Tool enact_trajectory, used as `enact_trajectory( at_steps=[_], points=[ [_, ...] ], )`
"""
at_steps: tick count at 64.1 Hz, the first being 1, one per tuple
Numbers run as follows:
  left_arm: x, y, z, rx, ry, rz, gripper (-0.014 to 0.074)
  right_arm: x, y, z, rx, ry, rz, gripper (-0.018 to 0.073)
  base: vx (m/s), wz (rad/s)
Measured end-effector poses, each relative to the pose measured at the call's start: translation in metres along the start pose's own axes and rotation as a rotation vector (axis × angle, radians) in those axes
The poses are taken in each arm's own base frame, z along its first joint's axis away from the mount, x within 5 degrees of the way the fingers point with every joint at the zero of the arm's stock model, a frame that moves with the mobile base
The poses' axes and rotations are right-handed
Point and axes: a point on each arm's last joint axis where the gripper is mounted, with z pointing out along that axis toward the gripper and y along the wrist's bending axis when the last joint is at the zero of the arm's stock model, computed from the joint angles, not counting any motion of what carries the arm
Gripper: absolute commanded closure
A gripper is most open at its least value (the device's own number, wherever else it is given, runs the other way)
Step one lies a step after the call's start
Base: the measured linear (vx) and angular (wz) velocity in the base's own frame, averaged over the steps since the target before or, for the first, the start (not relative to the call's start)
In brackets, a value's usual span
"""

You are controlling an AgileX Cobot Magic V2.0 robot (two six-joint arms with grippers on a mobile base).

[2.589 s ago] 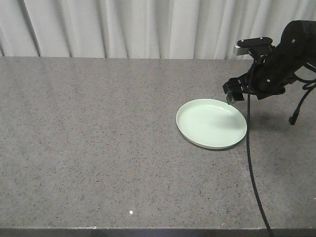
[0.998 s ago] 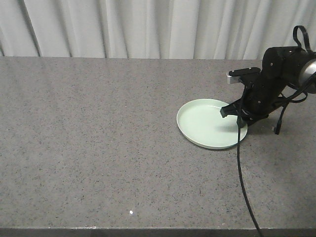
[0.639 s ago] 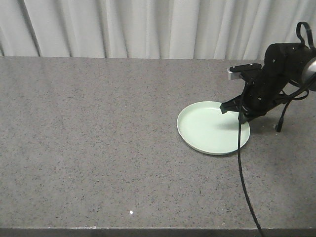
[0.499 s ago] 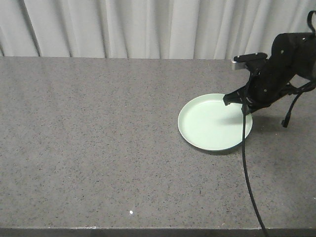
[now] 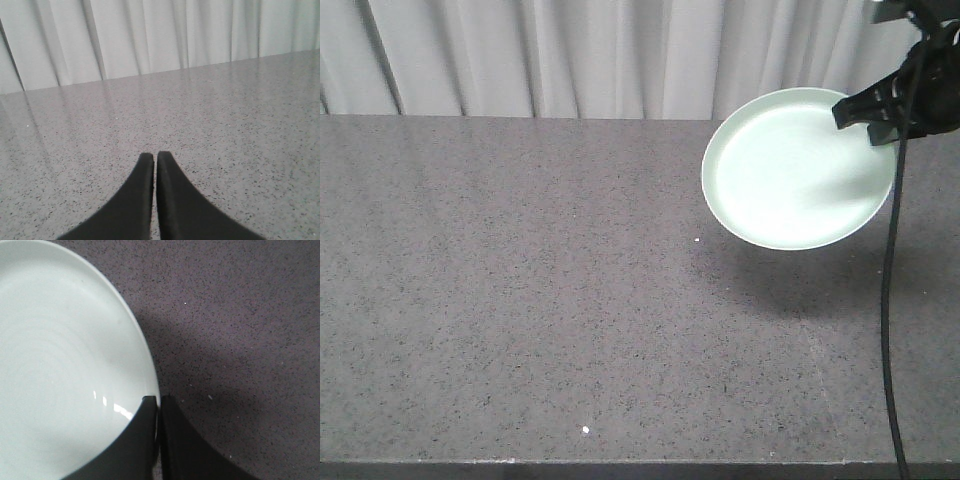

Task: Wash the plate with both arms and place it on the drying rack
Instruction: 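Raise the held plate with the right gripper toward the robot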

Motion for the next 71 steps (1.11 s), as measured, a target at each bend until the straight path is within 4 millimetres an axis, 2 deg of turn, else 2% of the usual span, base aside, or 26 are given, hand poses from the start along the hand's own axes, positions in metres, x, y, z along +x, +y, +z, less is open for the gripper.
enact_trajectory(
  at_steps=[13,19,26,40,49,58,71],
  points=[
    [0.0,0.0,0.0,0.0,0.0,0.0,0.0594,0.013,0.014,-0.064,-0.087,-0.074,-0.013,0.057,0.0,0.0],
    [0.0,0.0,0.0,0.0,0.0,0.0,0.0594,0.024,0.02,-0.088,-0.117,-0.116,-0.018,0.057,0.0,0.0],
    [0.0,0.0,0.0,0.0,0.0,0.0,0.0594,0.043,0.025,-0.106,-0.123,-0.139,-0.019,0.0569,0.0,0.0],
    [0.0,0.0,0.0,0.0,0.0,0.0,0.0594,0.094,0.035,-0.121,-0.117,-0.156,-0.011,0.0568,0.0,0.0],
    [0.0,0.0,0.0,0.0,0.0,0.0,0.0594,0.119,0.039,-0.129,-0.106,-0.199,-0.002,0.0568,0.0,0.0],
    [0.0,0.0,0.0,0.0,0.0,0.0,0.0594,0.13,0.041,-0.132,-0.102,-0.213,-0.002,0.0568,0.0,0.0],
    [0.0,0.0,0.0,0.0,0.0,0.0,0.0594,0.132,0.041,-0.131,-0.095,-0.212,-0.003,0.0568,0.0,0.0]
  ],
)
